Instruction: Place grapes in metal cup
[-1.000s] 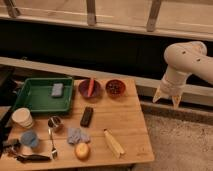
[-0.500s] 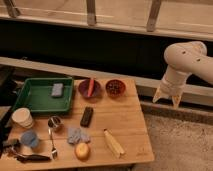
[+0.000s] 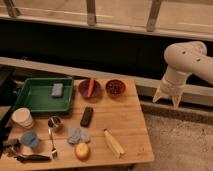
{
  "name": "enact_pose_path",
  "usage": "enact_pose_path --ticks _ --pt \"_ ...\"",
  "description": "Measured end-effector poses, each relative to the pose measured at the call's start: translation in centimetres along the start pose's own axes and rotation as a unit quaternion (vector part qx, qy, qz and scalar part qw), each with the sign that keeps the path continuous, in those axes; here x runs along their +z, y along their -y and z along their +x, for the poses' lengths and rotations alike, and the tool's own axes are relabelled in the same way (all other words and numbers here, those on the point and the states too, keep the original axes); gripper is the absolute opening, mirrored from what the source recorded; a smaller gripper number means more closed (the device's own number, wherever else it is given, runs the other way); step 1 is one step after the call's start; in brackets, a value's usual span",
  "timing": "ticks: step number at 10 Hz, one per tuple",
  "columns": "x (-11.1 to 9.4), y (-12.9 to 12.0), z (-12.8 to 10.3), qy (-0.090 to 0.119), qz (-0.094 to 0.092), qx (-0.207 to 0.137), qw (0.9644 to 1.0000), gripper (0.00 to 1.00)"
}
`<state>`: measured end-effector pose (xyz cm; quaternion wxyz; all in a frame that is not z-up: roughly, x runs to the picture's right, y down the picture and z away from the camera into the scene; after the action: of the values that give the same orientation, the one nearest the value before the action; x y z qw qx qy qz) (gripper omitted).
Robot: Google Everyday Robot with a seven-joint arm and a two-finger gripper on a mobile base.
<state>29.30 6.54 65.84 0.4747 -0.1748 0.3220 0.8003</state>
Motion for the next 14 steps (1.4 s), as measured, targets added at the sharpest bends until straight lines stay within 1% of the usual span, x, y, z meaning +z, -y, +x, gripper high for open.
enact_pose_path --ticks 7,8,9,10,11,12,13,14 --pt "0.0 0.0 0.0 0.0 0.0 -0.001 1.0 0.65" --pt "-0.1 0.0 0.0 0.004 0.002 -0.004 1.0 0.65" --pt "-0.8 -0.5 -0.1 0.019 0.0 -0.019 0.9996 0.65" --pt "-1.7 -1.5 -0.1 0.034 -0.004 -0.041 0.9986 0.65" --pt "-2.7 -3.1 0.1 0.047 -0.014 -0.064 0.9967 0.65" --pt "-4.0 -5.3 0.3 0.062 -0.024 -0.091 0.9936 0.65" --pt "-5.4 -7.9 0.7 0.075 -0.039 -0.122 0.9889 0.65" --pt "-6.5 -10.2 1.3 0.08 -0.056 -0.146 0.9844 0.65"
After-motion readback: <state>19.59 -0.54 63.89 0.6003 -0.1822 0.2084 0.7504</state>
